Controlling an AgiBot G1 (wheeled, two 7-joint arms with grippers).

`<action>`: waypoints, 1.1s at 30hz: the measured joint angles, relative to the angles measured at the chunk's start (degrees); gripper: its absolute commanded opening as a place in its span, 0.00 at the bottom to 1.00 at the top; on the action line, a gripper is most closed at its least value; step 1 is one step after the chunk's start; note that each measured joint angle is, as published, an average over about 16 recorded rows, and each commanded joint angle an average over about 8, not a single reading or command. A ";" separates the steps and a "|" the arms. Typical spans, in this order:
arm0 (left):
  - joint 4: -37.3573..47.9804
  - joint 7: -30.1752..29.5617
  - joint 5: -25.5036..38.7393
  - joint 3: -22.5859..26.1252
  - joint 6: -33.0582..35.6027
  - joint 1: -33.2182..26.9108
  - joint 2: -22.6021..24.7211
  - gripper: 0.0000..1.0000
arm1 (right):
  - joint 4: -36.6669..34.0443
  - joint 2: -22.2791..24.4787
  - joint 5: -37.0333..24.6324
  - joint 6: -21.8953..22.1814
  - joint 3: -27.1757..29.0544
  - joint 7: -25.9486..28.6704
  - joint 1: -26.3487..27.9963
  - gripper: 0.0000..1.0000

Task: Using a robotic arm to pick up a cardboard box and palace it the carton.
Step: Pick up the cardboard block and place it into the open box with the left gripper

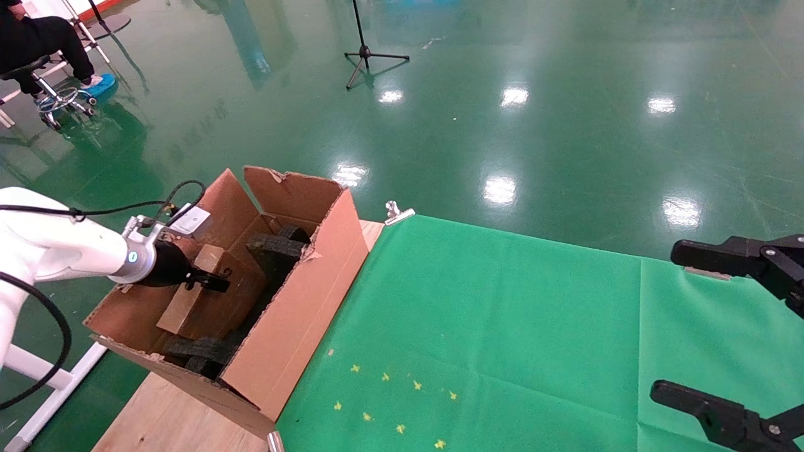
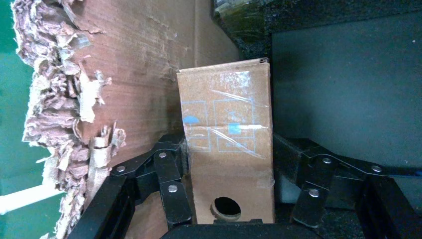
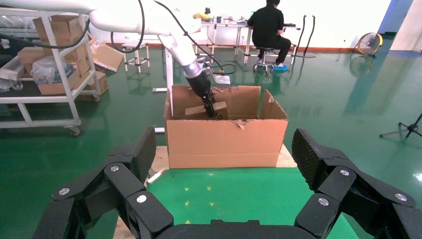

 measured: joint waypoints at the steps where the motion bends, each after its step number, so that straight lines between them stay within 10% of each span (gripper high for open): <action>1: 0.00 0.01 0.04 0.02 0.08 -0.04 -0.01 1.00 | 0.00 0.00 0.00 0.00 0.00 0.00 0.00 1.00; 18: -2.59 2.13 -1.45 -1.12 3.34 -2.61 -1.80 1.00 | 0.00 0.00 0.00 0.00 0.00 0.00 0.00 1.00; 33: -22.04 6.47 -12.44 -8.03 17.83 -9.43 -12.58 1.00 | -0.01 0.01 0.00 0.01 -0.01 -0.01 0.00 1.00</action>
